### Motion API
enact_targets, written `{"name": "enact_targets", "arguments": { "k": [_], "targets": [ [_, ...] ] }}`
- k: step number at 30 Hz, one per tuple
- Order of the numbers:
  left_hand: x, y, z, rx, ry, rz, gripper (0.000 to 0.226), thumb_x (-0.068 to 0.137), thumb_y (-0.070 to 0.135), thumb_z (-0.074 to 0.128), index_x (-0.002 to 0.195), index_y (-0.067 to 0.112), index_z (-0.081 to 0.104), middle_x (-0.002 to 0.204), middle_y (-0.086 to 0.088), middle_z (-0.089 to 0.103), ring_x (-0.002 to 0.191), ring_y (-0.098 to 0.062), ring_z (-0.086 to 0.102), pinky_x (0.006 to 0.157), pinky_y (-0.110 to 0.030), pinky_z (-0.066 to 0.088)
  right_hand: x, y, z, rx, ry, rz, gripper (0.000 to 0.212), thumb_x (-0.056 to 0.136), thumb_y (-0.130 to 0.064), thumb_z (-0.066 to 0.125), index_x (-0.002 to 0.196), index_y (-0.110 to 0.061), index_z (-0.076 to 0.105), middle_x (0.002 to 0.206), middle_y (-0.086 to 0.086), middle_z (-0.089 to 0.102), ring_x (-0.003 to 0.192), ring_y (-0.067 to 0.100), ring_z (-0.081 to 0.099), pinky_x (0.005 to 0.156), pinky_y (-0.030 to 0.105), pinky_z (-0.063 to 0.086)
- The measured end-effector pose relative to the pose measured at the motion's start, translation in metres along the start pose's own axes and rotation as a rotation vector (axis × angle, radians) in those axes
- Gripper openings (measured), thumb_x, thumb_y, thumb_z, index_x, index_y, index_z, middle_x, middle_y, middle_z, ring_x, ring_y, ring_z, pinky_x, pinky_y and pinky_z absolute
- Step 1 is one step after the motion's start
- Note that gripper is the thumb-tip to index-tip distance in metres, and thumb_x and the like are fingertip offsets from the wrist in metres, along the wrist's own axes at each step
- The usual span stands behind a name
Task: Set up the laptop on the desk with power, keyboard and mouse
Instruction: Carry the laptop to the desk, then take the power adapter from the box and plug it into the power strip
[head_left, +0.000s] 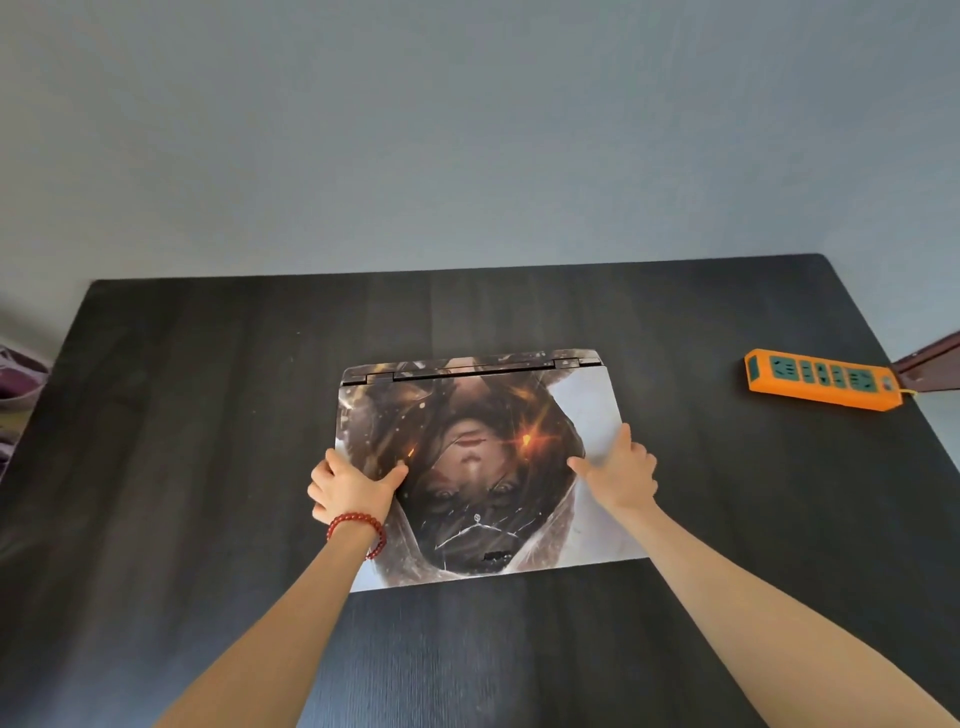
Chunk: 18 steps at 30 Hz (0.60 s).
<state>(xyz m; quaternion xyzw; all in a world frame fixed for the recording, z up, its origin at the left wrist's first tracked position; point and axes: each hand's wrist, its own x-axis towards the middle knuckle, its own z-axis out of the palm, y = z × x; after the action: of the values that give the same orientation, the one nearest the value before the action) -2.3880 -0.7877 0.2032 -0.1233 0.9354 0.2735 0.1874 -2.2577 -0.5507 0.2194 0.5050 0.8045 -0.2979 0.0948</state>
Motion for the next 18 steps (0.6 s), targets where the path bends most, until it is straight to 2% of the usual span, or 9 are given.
{"name": "enact_targets", "arguments": {
  "k": [7, 9, 11, 13, 16, 18],
  "targets": [
    [0.004, -0.001, -0.003, 0.116, -0.026, 0.035, 0.096, 0.073, 0.053, 0.067, 0.141, 0.006, 0.018, 0.146, -0.02, 0.027, 0.132, -0.038, 0.026, 0.106, -0.053, 0.027, -0.002, 0.005, 0.001, -0.091, -0.049, -0.04, 0.089, 0.086, -0.045, 0.057, 0.144, -0.005, 0.003, 0.148, 0.02, 0.023, 0.134, 0.038, 0.021, 0.105, 0.051, 0.029],
    [-0.002, 0.0, -0.008, 0.163, -0.025, 0.034, 0.097, 0.075, 0.056, 0.063, 0.143, 0.008, 0.013, 0.148, -0.018, 0.024, 0.134, -0.037, 0.024, 0.107, -0.053, 0.025, -0.01, 0.0, -0.002, -0.147, -0.046, -0.061, 0.084, 0.088, -0.044, 0.054, 0.145, -0.008, 0.003, 0.151, 0.019, 0.016, 0.137, 0.037, 0.018, 0.108, 0.052, 0.024],
    [-0.012, -0.001, -0.014, 0.17, 0.035, 0.075, 0.092, 0.078, 0.054, 0.06, 0.144, 0.012, 0.012, 0.149, -0.015, 0.021, 0.135, -0.035, 0.022, 0.108, -0.053, 0.021, -0.023, -0.006, -0.001, -0.238, -0.011, -0.183, 0.074, 0.091, -0.041, 0.047, 0.145, -0.014, 0.005, 0.154, 0.017, 0.007, 0.14, 0.036, 0.012, 0.11, 0.055, 0.017],
    [-0.026, -0.006, -0.025, 0.126, 0.091, 0.147, 0.081, 0.081, 0.05, 0.058, 0.144, 0.016, 0.018, 0.15, -0.012, 0.022, 0.135, -0.032, 0.023, 0.108, -0.051, 0.019, -0.043, -0.014, 0.002, -0.276, -0.016, -0.37, 0.06, 0.094, -0.036, 0.041, 0.144, -0.015, 0.016, 0.154, 0.014, 0.015, 0.14, 0.033, 0.017, 0.111, 0.051, 0.02],
    [-0.057, -0.032, -0.057, 0.053, 0.168, 0.234, 0.065, 0.085, 0.041, 0.057, 0.14, 0.017, 0.033, 0.147, -0.008, 0.031, 0.134, -0.029, 0.027, 0.108, -0.05, 0.021, -0.081, -0.037, 0.009, -0.125, -0.155, -0.613, 0.045, 0.094, -0.029, 0.044, 0.136, -0.014, 0.038, 0.141, 0.009, 0.044, 0.131, 0.028, 0.035, 0.108, 0.043, 0.033],
    [-0.08, -0.066, -0.087, -0.021, 0.251, 0.229, 0.055, 0.086, 0.033, 0.059, 0.135, 0.015, 0.041, 0.142, -0.008, 0.039, 0.131, -0.028, 0.033, 0.106, -0.048, 0.027, -0.116, -0.063, 0.021, -0.068, -0.24, -0.766, 0.039, 0.094, -0.025, 0.045, 0.131, -0.015, 0.046, 0.135, 0.007, 0.051, 0.127, 0.024, 0.041, 0.107, 0.04, 0.036]
  ]
}}
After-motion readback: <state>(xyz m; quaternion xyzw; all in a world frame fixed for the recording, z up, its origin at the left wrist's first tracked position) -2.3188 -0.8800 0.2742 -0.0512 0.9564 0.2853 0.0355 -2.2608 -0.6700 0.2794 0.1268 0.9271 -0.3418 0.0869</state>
